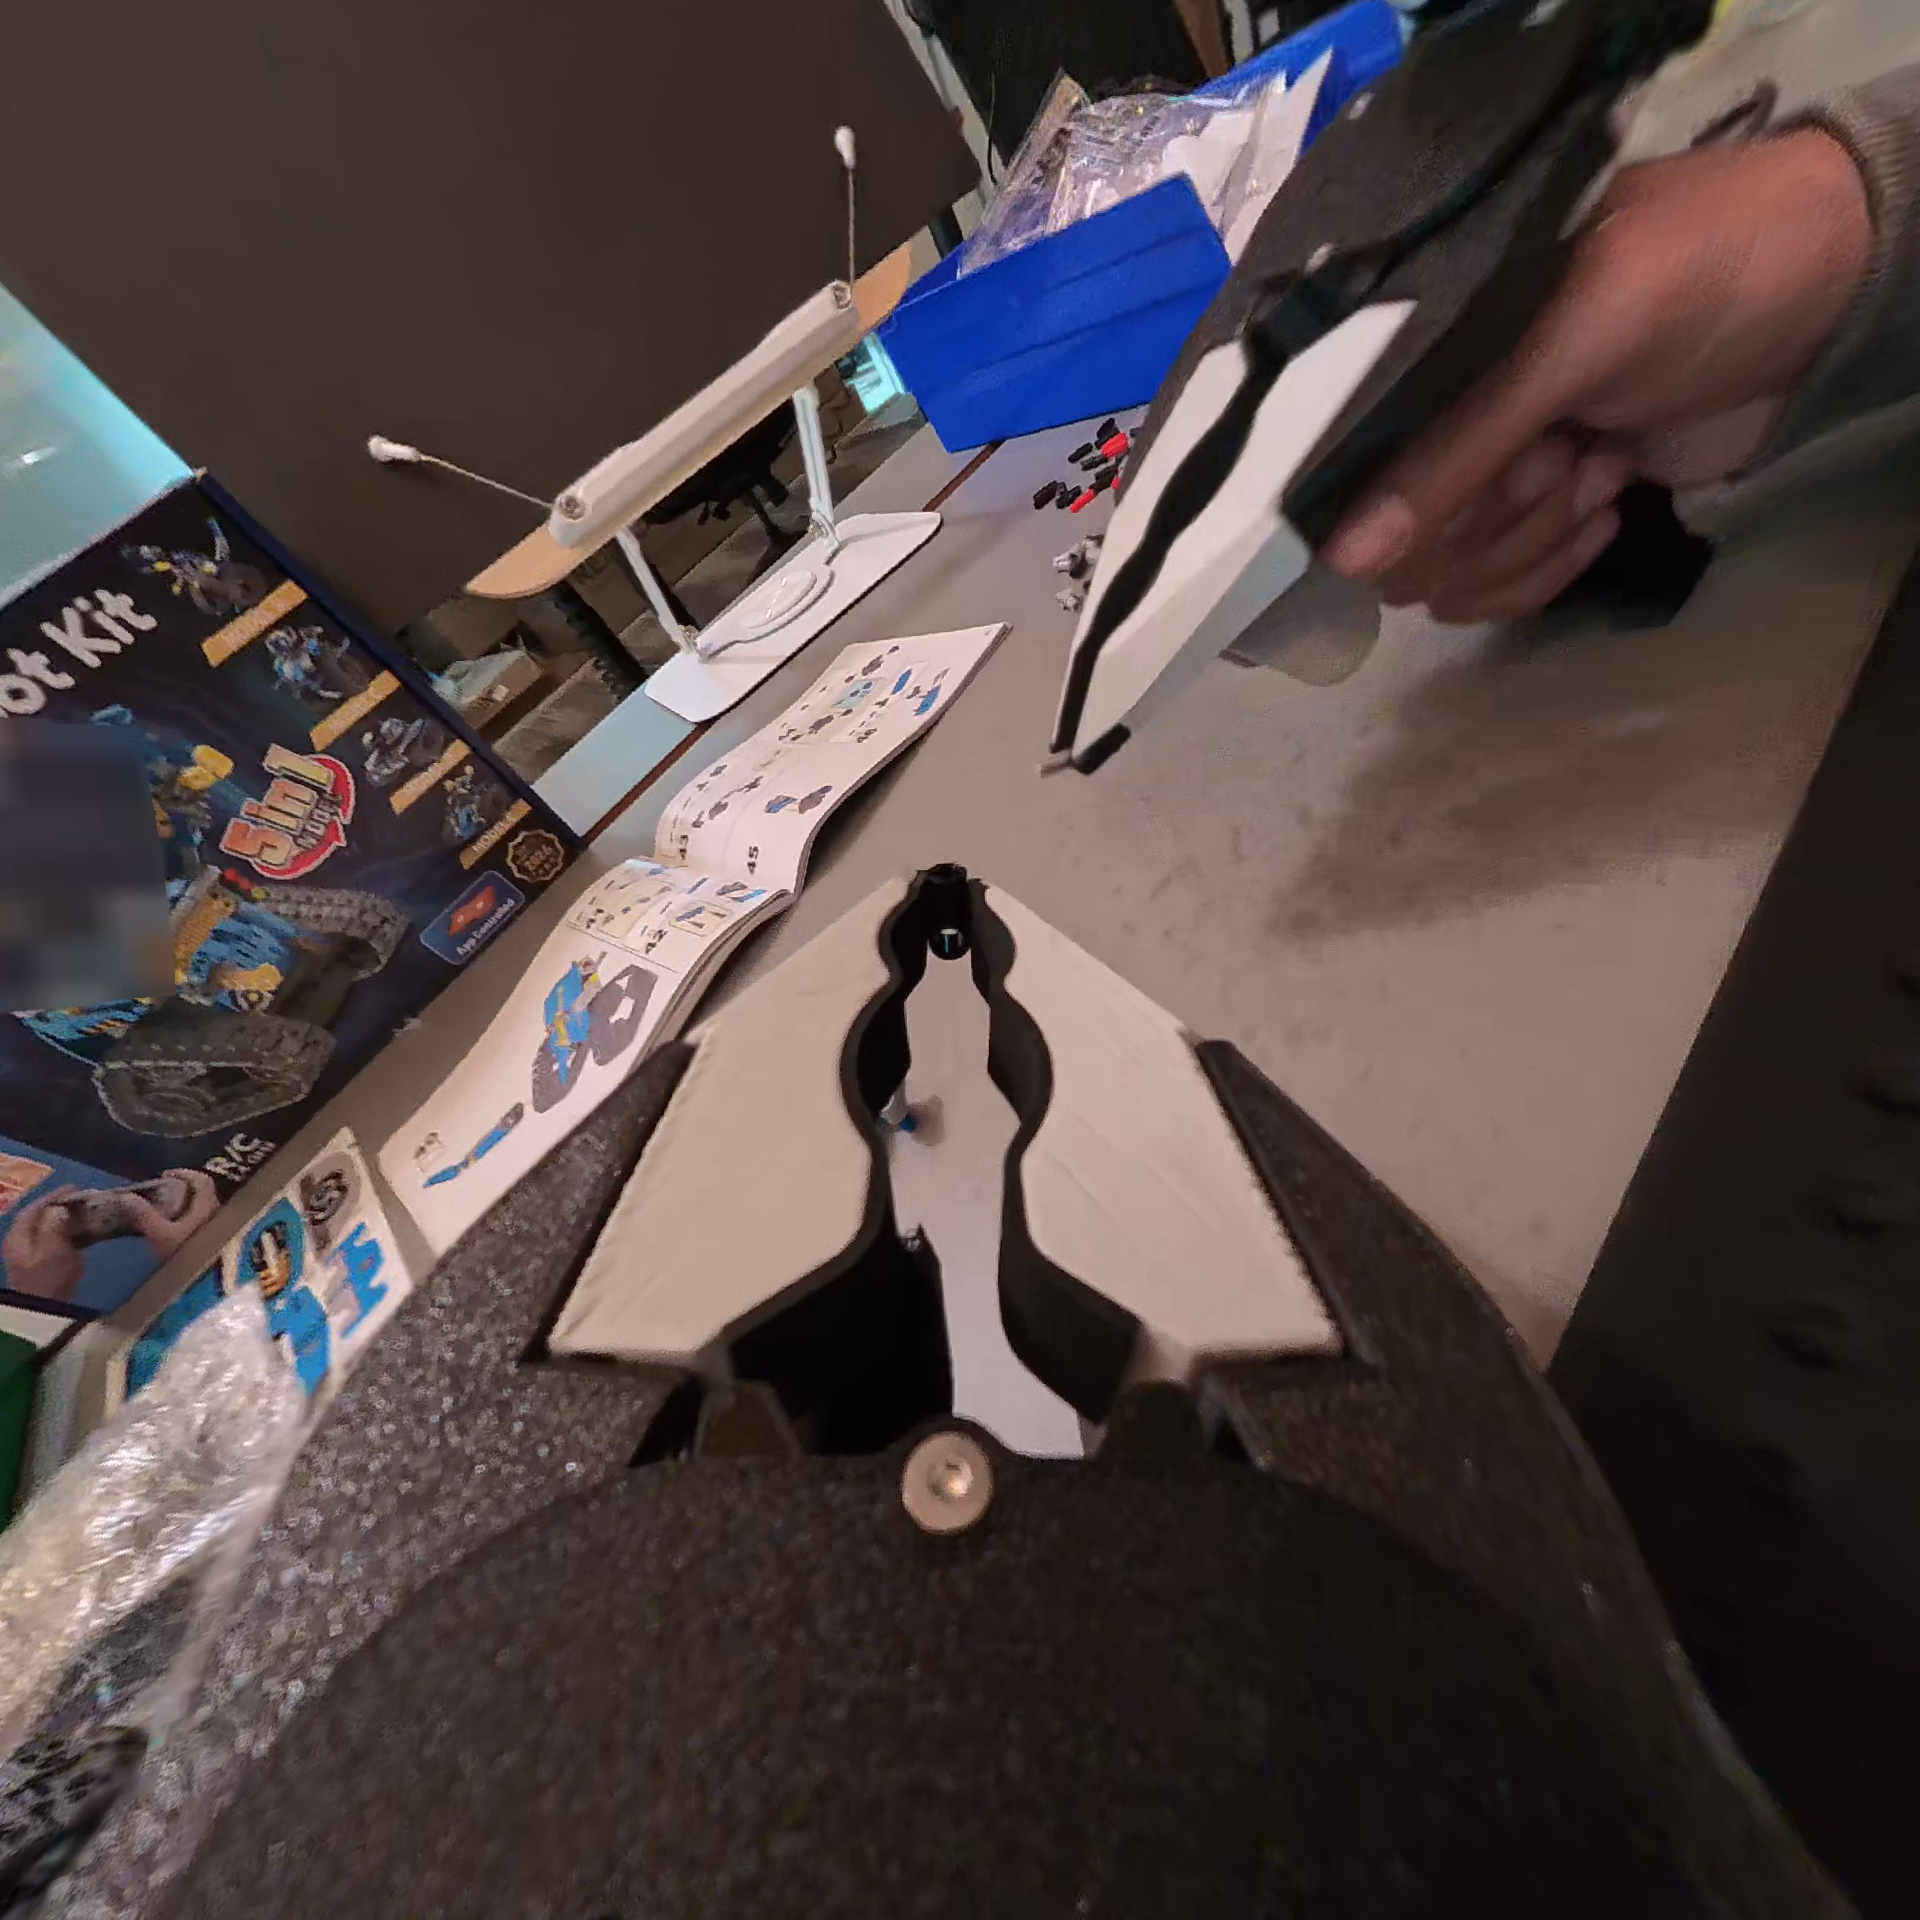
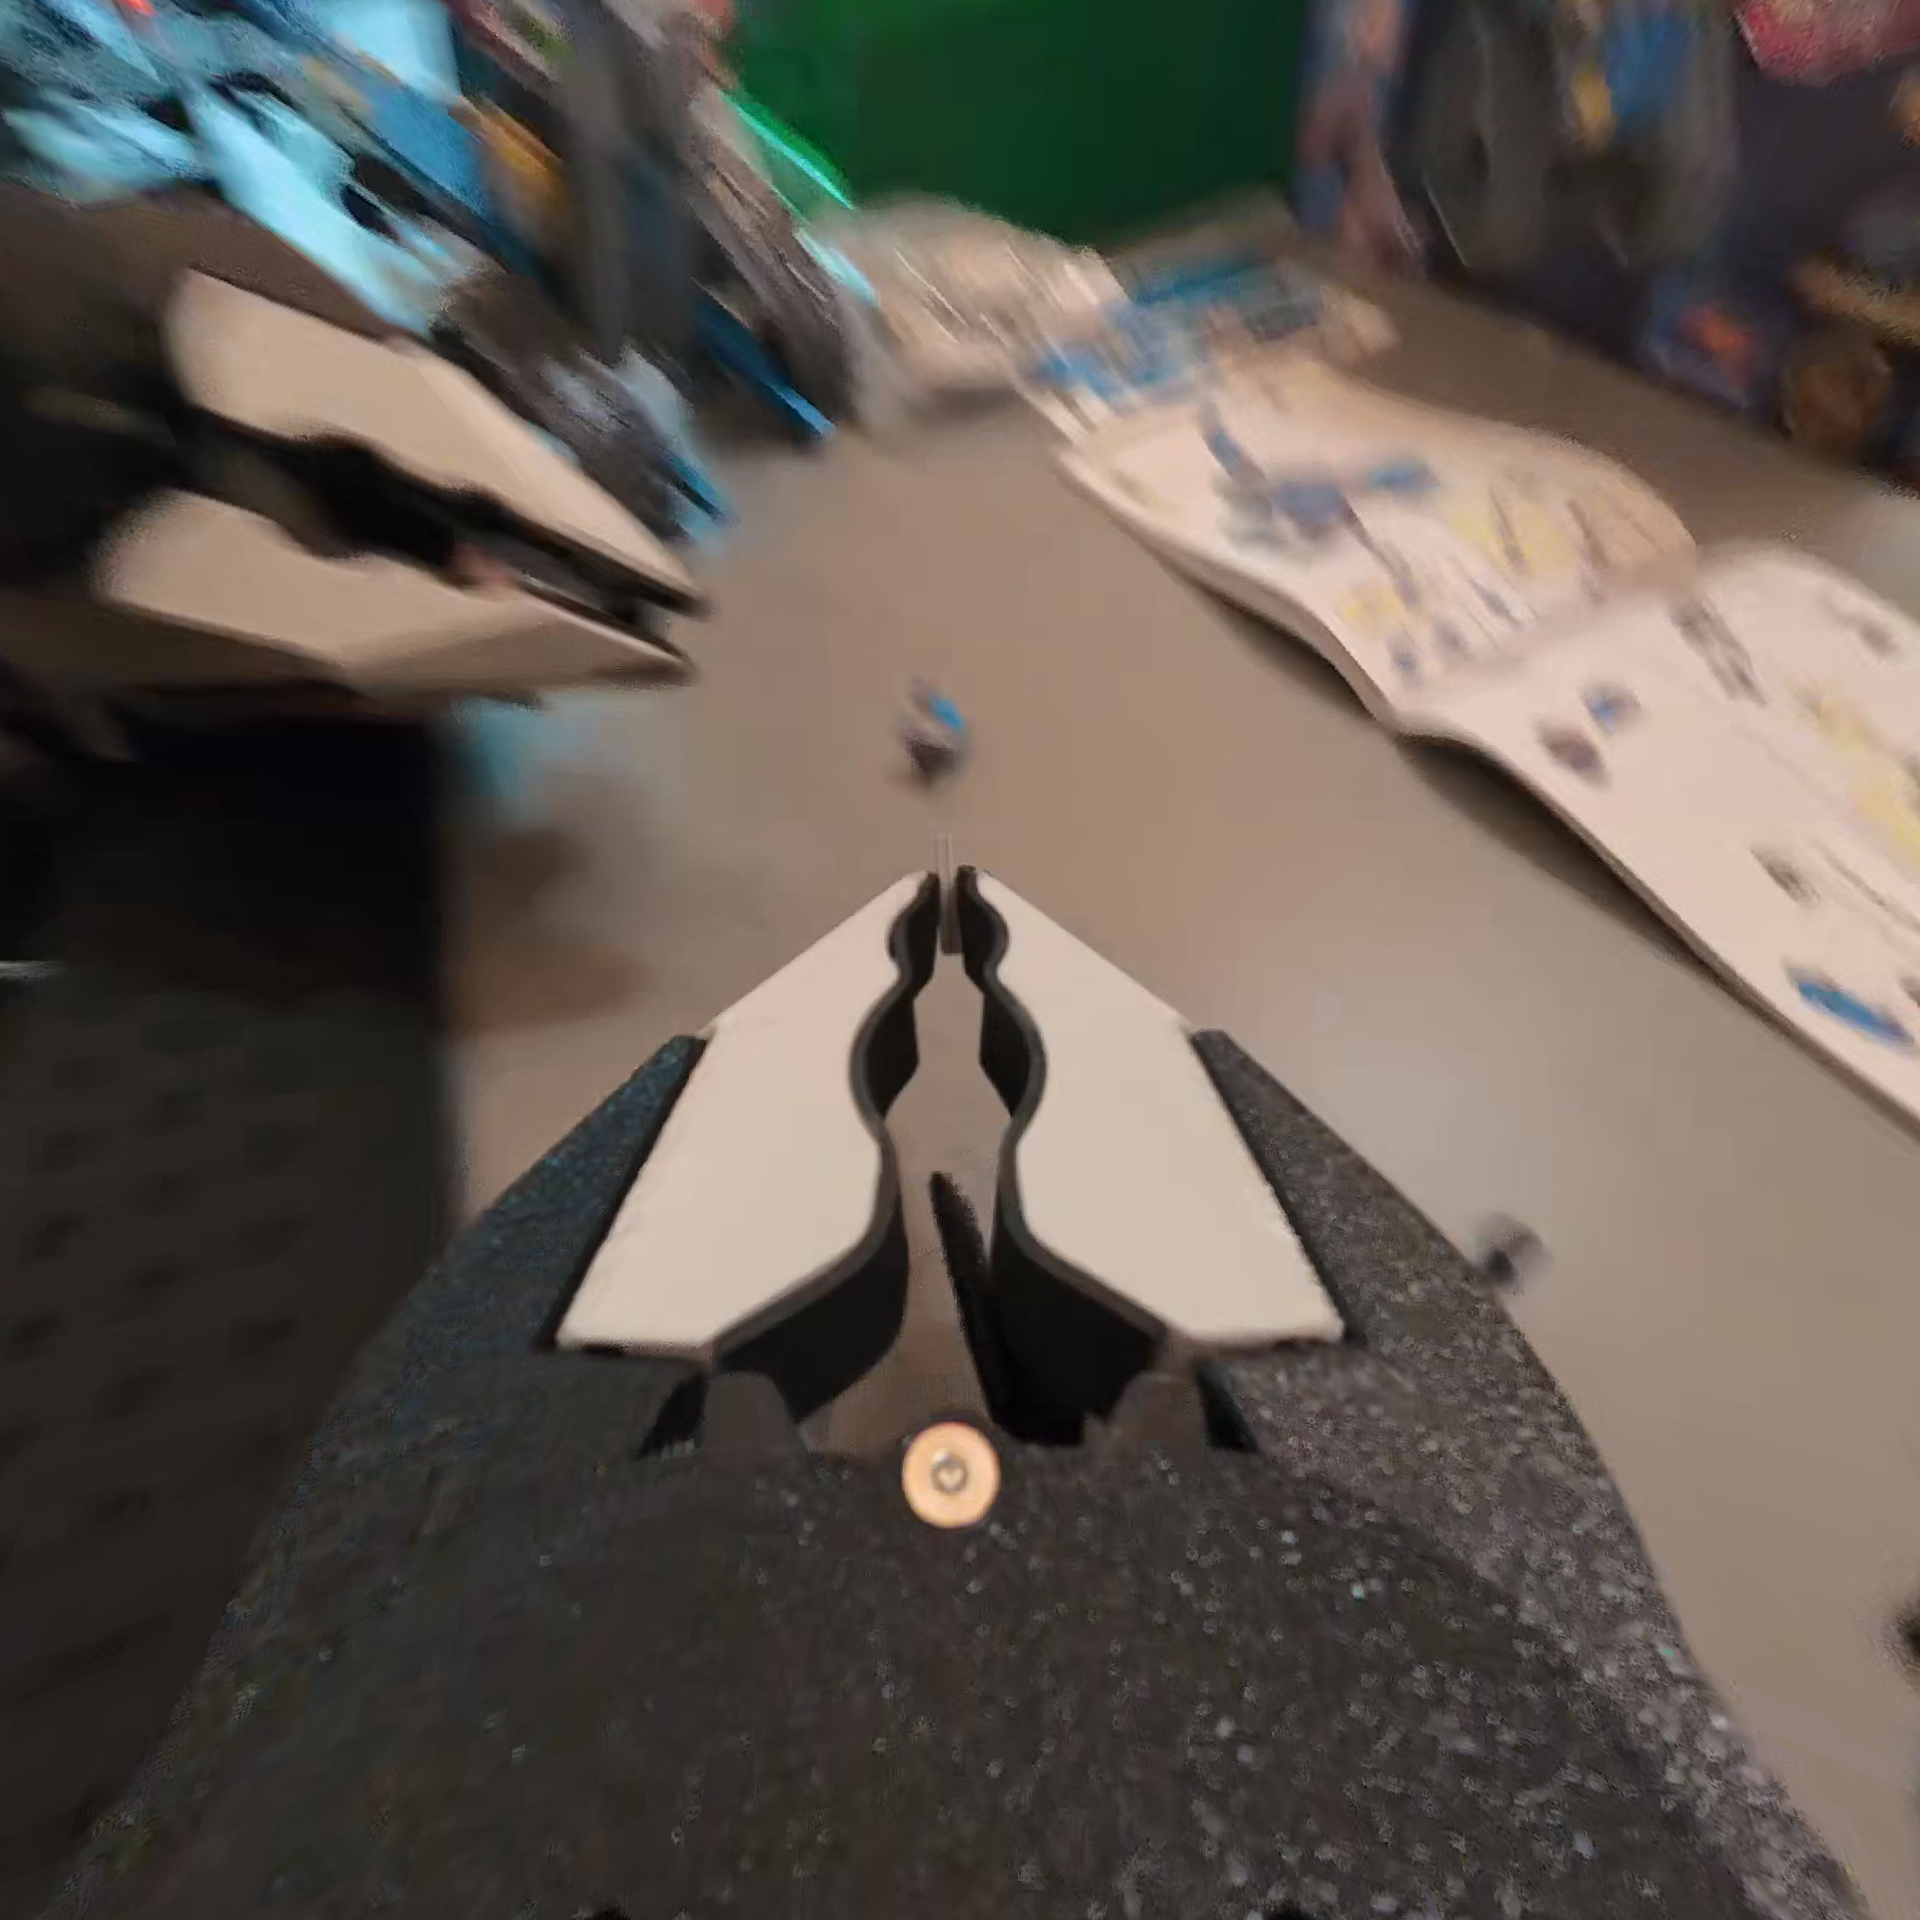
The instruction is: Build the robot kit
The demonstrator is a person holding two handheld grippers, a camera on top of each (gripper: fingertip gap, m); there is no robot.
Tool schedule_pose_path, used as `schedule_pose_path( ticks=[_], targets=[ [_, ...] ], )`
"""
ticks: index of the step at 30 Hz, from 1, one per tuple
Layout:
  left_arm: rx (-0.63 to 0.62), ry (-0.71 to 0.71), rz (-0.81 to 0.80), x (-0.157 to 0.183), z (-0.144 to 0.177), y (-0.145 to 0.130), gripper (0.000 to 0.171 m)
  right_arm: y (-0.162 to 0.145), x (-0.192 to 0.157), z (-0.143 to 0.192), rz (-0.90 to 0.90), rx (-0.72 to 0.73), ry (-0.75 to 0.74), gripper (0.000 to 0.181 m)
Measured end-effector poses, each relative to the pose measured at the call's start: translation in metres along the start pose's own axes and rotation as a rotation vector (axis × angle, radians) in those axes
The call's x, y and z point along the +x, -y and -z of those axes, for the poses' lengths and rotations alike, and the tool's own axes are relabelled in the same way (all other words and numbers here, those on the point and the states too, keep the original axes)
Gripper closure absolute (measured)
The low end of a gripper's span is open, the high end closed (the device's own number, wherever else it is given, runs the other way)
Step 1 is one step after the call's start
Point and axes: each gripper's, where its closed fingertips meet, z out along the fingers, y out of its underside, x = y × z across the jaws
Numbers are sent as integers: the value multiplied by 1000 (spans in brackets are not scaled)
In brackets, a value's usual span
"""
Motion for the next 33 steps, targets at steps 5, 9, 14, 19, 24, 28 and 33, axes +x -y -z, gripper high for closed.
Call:
schedule_pose_path(
  ticks=[5, 9, 14, 19, 24, 28, 33],
  targets=[
    [77, -53, 165, -7, 6, 9, 165, 44, -63, -10, 76, 180, 156, 178],
    [93, -64, 227, -11, 7, 9, 166, 38, -67, -26, 133, 134, 107, 178],
    [74, -9, 265, -24, 8, 3, 166, 48, -64, -18, 142, 193, 82, 178],
    [82, -75, 196, -5, 6, 8, 166, 46, -67, -22, 158, 178, 86, 178],
    [50, -55, 148, -2, 3, 4, 166, 42, -65, -24, 165, 156, 68, 178],
    [-34, 69, -82, -1, -1, -4, 166, 36, -62, -27, 211, 117, 18, 178],
    [-142, 185, -402, 5, -6, -15, 167, 21, -57, -33, 283, 30, -33, 178]
  ],
)
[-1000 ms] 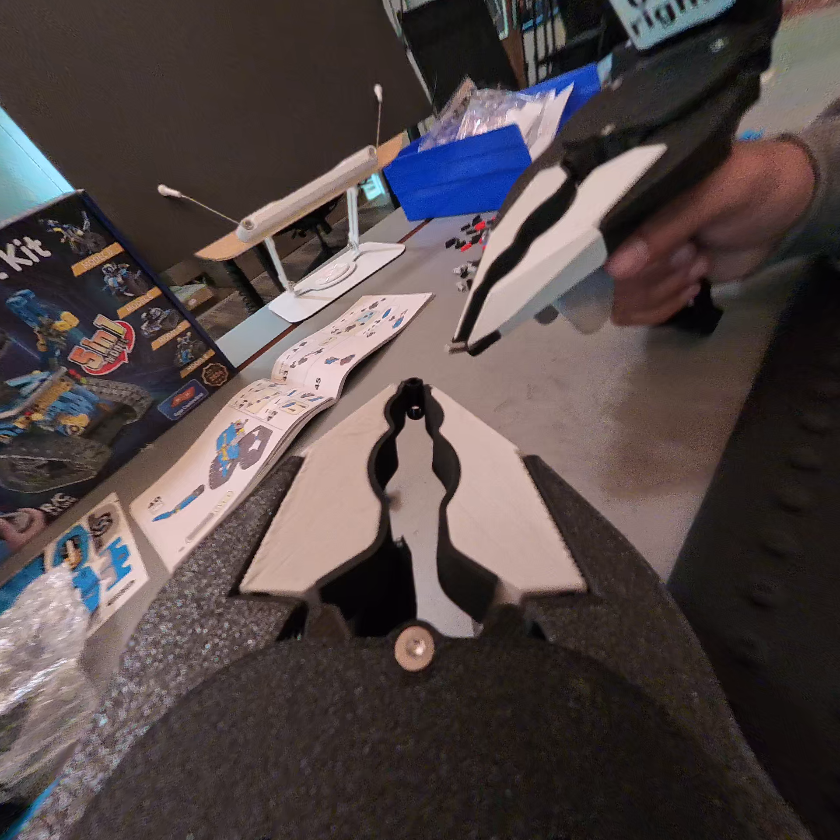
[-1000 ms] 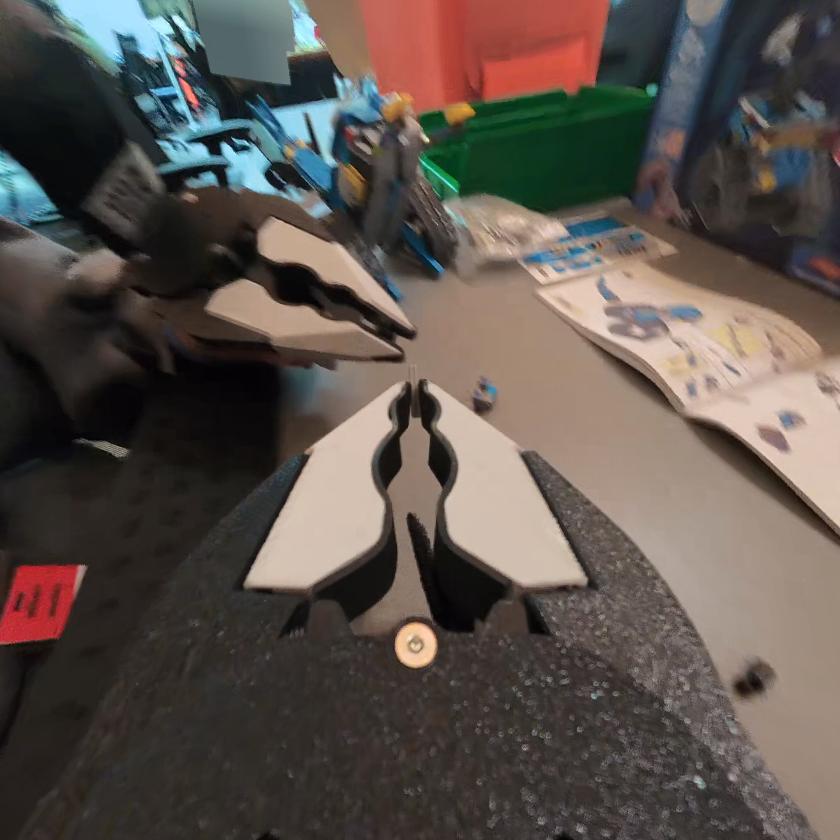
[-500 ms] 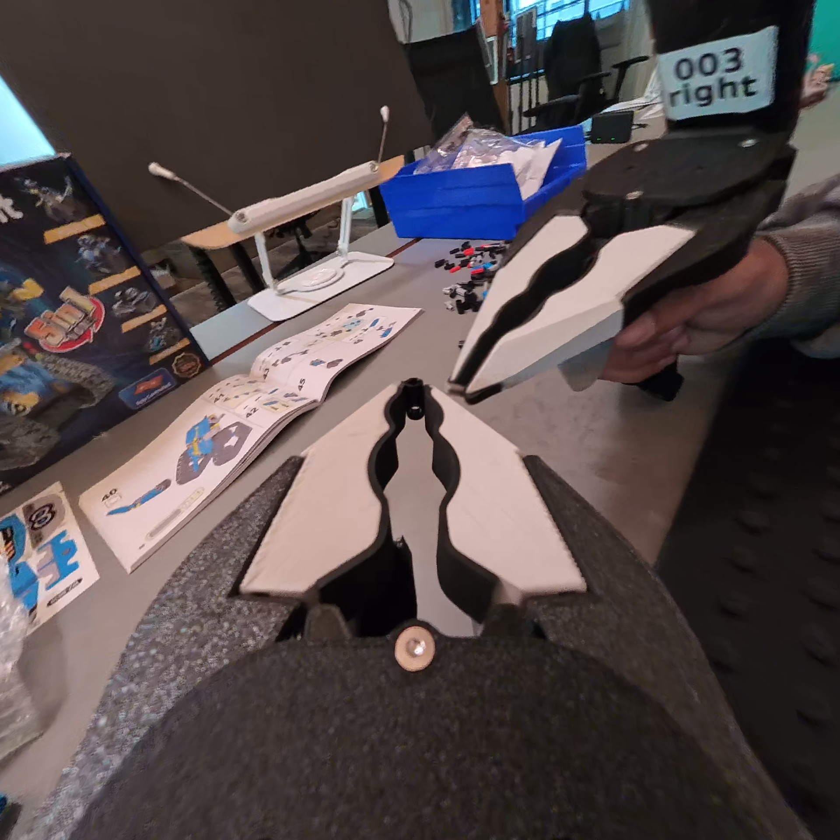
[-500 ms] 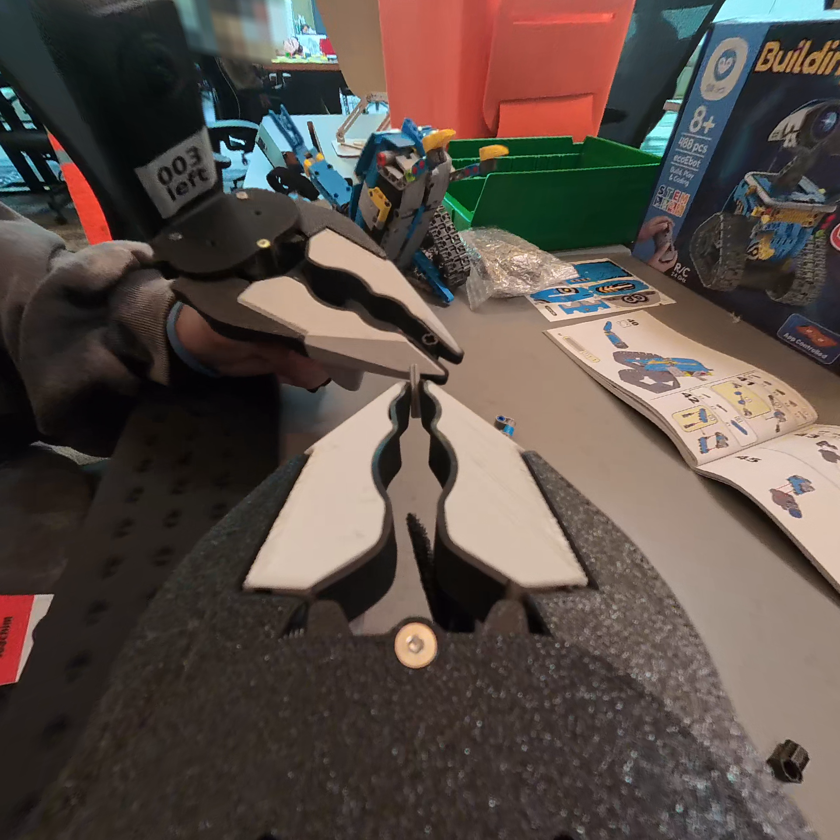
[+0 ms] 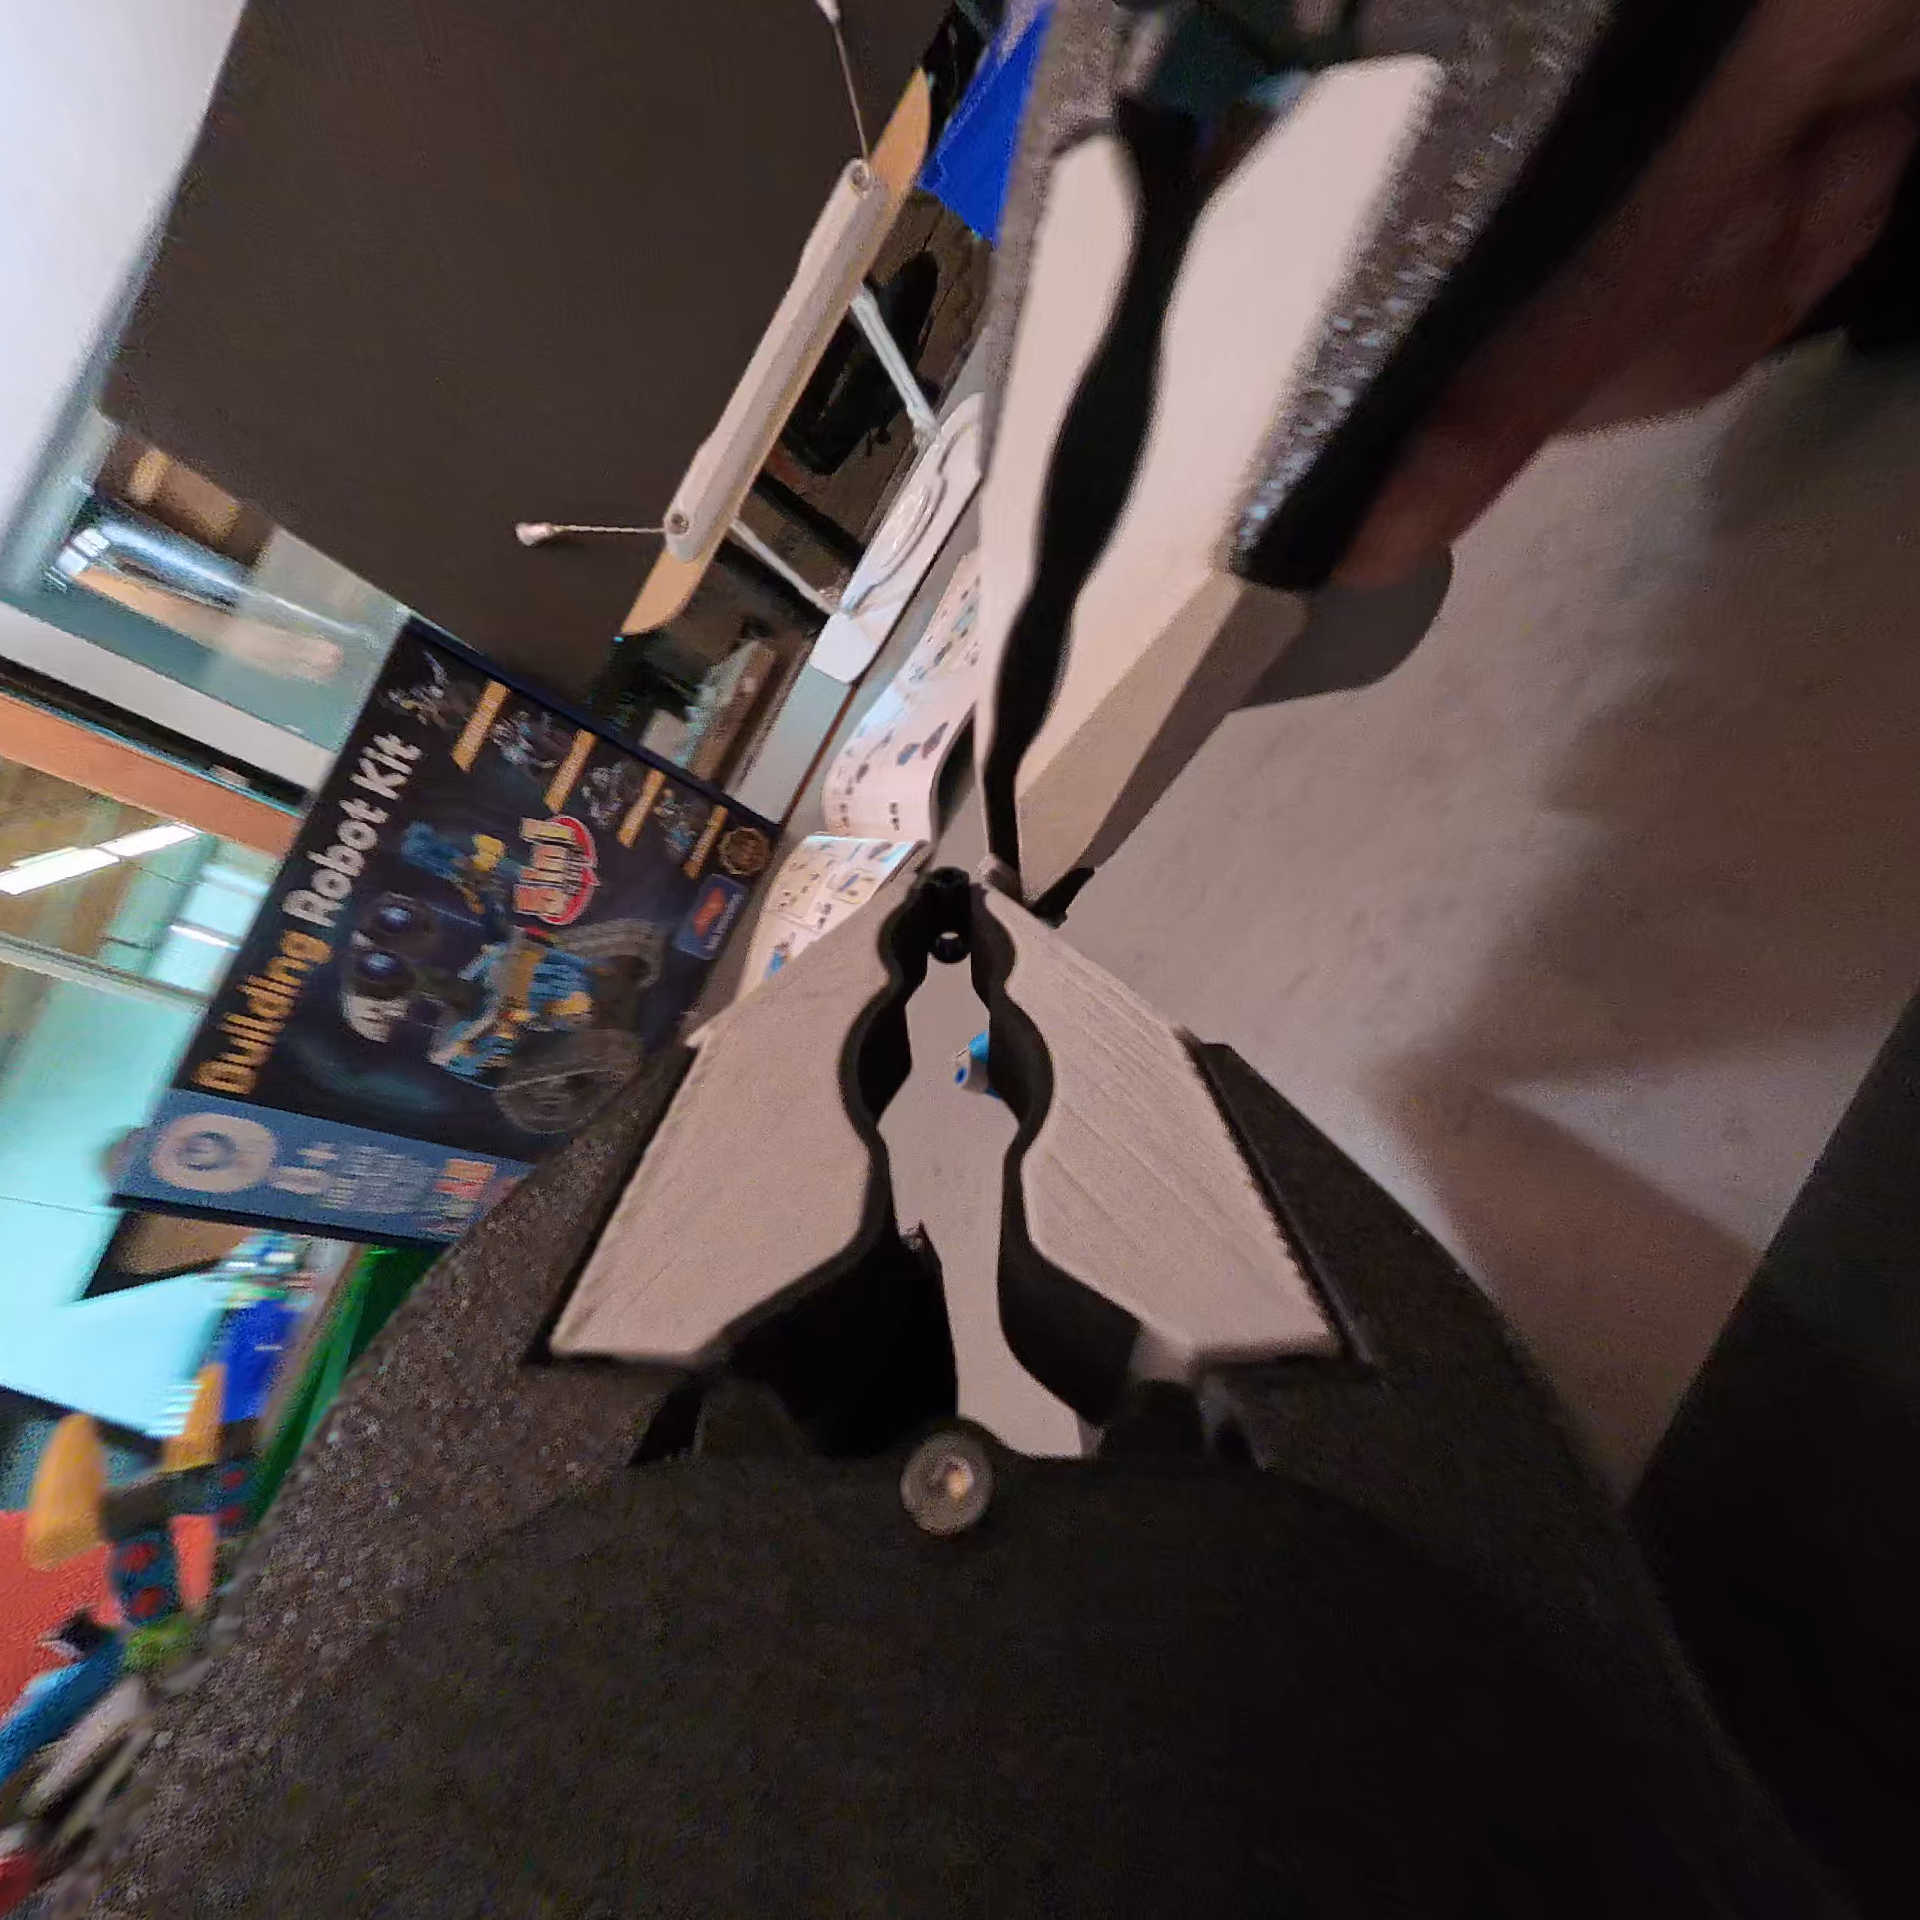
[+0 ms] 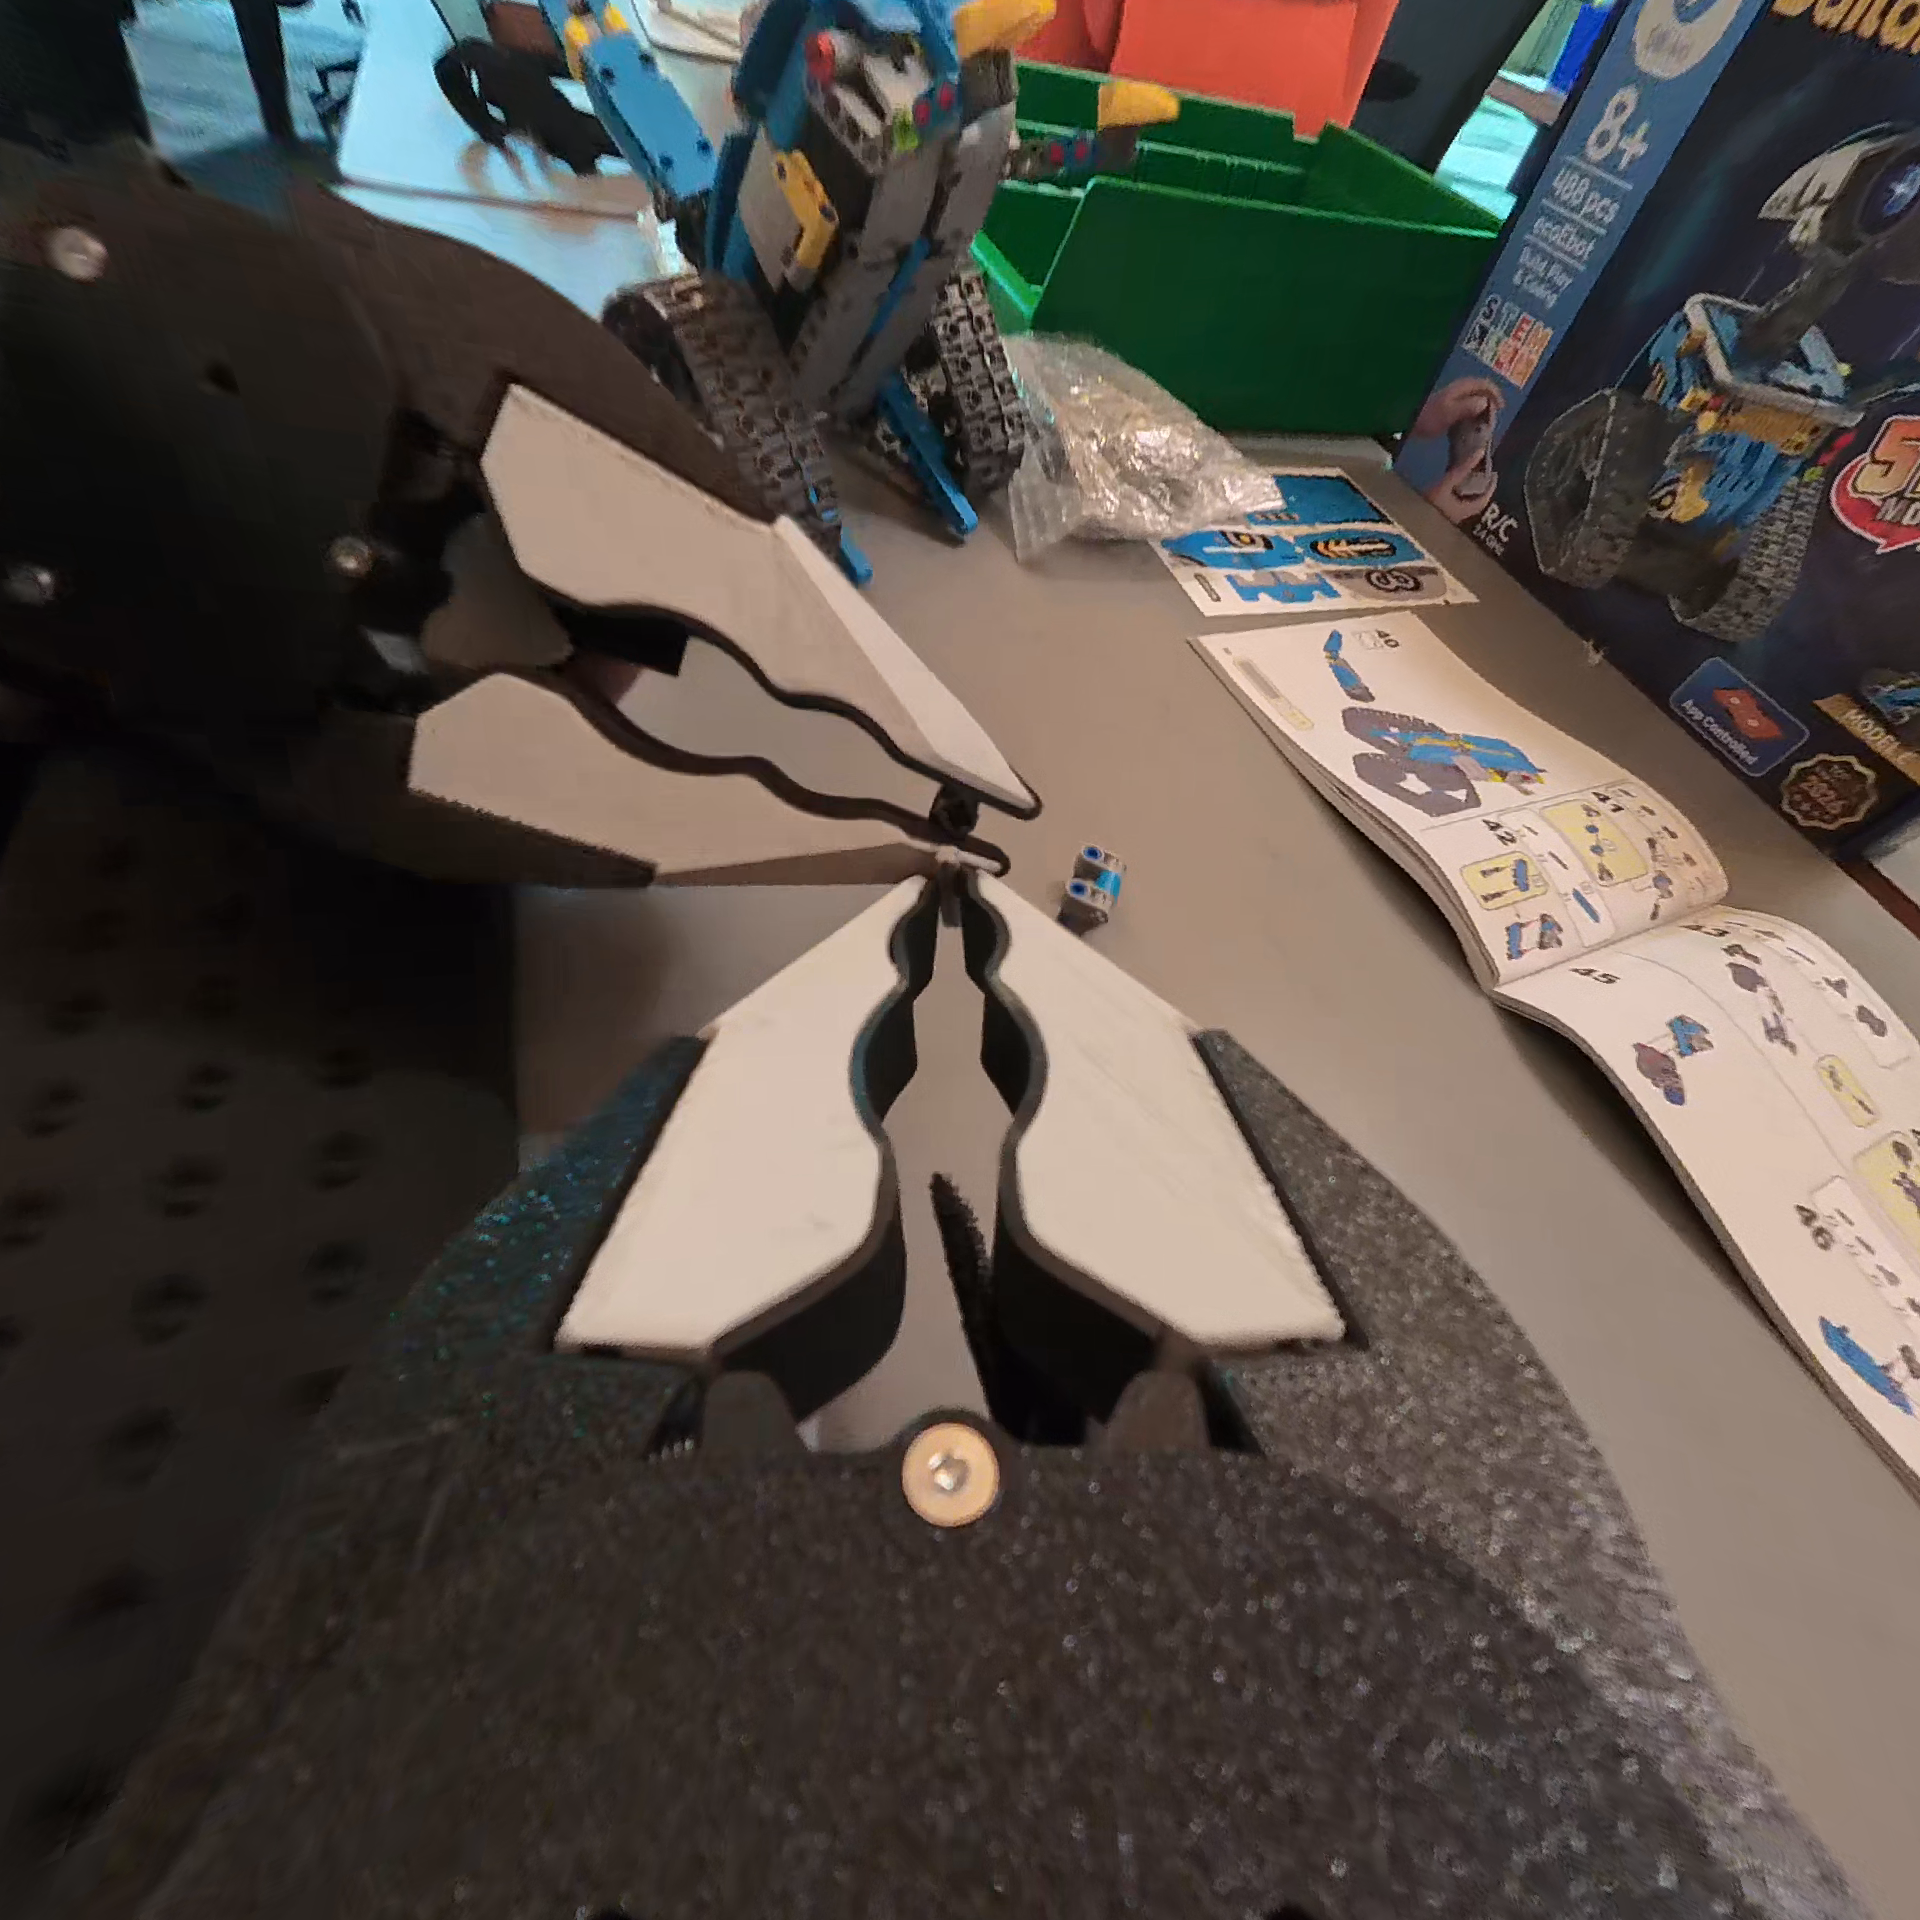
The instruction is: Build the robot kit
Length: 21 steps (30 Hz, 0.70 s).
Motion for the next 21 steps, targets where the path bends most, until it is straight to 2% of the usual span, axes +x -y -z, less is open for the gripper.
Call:
schedule_pose_path(
  ticks=[6, 10, 16, 18, 21],
  targets=[
    [-51, 77, -250, 8, -2, -3, 168, -11, 0, -3, 108, -59, -38, 178],
    [-79, 114, -414, 14, -4, -5, 168, -17, -1, -4, 252, -81, -83, 178],
    [-82, 169, -530, 13, -3, -2, 168, -17, -1, -3, 128, -68, -28, 178],
    [-69, 169, -509, 12, -3, 0, 168, -16, -2, -1, 86, -61, 9, 178],
    [13, 93, -223, 3, 1, 8, 167, -8, 0, 4, 31, -7, 33, 178]
  ],
)
